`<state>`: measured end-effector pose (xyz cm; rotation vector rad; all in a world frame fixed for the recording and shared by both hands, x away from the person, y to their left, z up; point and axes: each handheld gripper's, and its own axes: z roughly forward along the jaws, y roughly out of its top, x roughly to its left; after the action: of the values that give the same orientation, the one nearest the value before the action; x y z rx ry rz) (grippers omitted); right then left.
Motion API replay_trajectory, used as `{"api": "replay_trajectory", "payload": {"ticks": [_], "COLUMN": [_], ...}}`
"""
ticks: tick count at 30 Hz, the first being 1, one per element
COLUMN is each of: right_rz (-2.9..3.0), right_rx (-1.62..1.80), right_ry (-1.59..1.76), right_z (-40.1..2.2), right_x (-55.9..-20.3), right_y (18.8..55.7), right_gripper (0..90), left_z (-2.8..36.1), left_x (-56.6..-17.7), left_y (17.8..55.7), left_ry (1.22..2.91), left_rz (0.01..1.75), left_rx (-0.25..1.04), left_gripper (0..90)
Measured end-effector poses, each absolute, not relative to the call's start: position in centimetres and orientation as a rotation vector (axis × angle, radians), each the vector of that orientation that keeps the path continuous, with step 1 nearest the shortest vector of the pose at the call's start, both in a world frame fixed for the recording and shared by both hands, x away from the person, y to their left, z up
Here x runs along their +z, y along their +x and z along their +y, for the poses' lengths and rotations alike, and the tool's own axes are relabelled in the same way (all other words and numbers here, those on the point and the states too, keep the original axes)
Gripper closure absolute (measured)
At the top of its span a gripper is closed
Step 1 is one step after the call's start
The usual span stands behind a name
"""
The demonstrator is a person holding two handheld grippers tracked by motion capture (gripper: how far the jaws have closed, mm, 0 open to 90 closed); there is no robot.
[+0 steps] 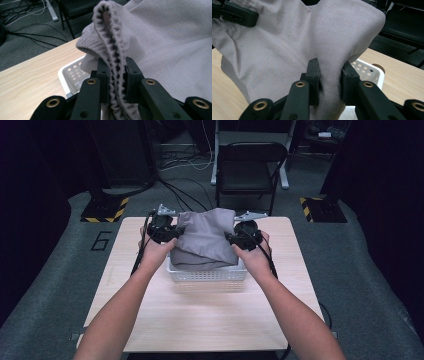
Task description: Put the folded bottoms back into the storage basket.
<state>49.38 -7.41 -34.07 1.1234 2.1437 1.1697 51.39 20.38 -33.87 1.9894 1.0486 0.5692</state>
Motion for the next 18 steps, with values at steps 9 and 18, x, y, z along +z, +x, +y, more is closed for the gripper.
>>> {"api": "replay_trajectory", "payload": {"ticks": [9,18], "right_rz": [2.148,2.167], "right_rx": [1.141,1.096], "right_ry": [1.122,1.116], "right_z": [-6.9,-6.3], "right_x": [-34.7,-35.7], "right_y": [50.5,51.2], "right_gripper": [72.1,72.1], "left_z": [20.4,20.5], "left_x": [-34.8,-36.7], "left_y": [52.5,53.3], "left_ry": [1.976,1.992], "left_rz": [1.067,1.099], "left_rx": [0.571,0.558], "left_gripper": [77.4,77.4]}}
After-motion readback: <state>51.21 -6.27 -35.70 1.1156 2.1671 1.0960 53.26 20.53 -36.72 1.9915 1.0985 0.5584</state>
